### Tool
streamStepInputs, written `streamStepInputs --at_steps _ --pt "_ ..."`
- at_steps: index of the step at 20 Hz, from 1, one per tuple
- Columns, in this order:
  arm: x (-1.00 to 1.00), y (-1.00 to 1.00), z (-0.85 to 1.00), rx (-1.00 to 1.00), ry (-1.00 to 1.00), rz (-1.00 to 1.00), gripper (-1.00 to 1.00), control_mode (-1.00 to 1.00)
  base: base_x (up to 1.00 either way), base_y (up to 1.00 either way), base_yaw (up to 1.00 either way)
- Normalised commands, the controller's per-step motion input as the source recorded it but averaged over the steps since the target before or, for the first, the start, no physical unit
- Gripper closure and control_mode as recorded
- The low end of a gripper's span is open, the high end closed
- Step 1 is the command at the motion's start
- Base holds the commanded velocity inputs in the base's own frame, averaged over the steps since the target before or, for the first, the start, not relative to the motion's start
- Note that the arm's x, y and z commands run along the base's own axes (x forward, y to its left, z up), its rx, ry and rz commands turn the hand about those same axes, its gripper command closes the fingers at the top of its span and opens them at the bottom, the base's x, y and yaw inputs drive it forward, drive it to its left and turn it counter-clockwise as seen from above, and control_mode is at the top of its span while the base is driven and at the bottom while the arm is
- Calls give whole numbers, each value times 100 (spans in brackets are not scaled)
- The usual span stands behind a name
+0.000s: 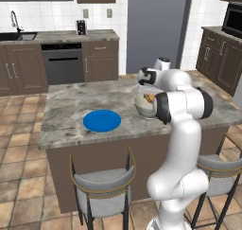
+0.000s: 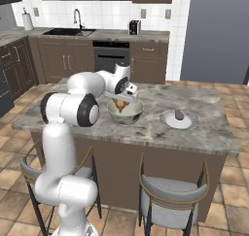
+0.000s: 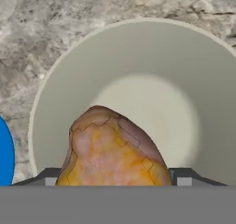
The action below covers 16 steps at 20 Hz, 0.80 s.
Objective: Pick the chicken drumstick and eggplant from their plates and place them in the bowl. Then put the bowl in the fridge.
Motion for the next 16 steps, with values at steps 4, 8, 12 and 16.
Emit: streamStepInputs --at_steps 4,8,12,16 --pt "25 -7 -30 0 18 0 100 -100 0 0 0" --pt "28 -4 -26 0 12 0 100 -100 0 0 0" --pt "25 -3 -22 0 1 0 100 -100 0 0 0" --pt "23 -2 -24 0 1 0 100 -100 0 0 0"
